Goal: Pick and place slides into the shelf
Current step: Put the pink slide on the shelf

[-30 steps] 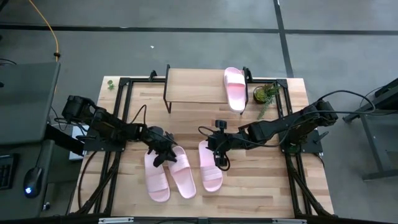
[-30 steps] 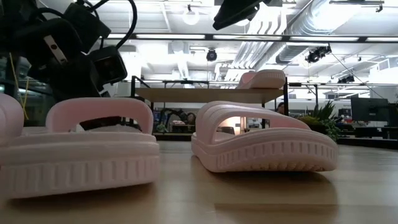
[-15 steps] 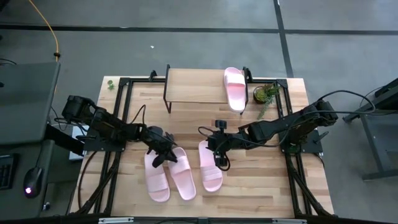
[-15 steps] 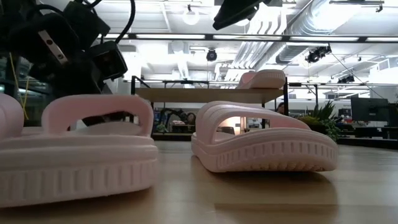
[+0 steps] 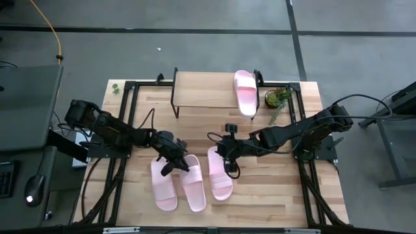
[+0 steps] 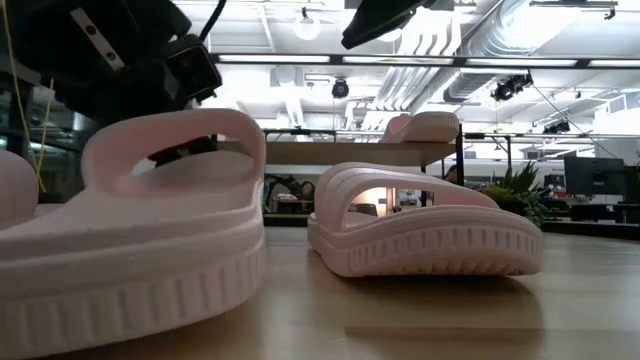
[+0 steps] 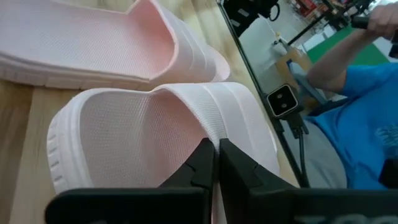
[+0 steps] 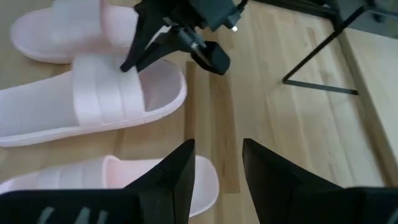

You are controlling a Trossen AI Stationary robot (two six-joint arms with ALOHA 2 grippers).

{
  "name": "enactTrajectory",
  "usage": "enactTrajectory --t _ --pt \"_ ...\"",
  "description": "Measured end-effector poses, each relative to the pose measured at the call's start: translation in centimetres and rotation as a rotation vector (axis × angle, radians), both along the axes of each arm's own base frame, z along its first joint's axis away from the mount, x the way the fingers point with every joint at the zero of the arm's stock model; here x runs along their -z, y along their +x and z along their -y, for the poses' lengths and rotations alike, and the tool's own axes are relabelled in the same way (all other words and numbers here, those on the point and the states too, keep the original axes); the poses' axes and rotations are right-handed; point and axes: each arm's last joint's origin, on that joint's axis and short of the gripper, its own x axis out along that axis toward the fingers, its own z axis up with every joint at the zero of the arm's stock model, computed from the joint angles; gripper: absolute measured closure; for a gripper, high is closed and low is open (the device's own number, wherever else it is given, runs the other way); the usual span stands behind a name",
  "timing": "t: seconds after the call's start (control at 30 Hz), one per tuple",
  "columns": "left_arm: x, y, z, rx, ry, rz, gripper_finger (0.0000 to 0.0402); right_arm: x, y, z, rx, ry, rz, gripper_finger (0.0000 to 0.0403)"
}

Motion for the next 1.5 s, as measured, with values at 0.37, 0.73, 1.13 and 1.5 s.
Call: enactTrajectory --t 0.37,0.73,1.13,1.5 --pt "-1.9 2.0 0.0 0.033 0.056 -0.011 0.0401 -0.3 -1.1 -3.0 -0.05 -0.256 0.027 0.0279" --pt "-5.2 4.4 0.1 0.082 0.129 -0.01 0.0401 -1.7 -1.7 -4.6 -0.006 -0.343 0.086 0.0279" --pt "-9.5 6.3 0.1 0.115 0.192 -0.003 0.0401 -1.9 -2.8 -6.5 0.006 -0.461 0.117 0.0279" --pt "-15.0 7.4 -0.1 0.126 0.293 -0.003 0.0401 -2.7 -3.7 -8.4 0.013 -0.608 0.178 0.0279"
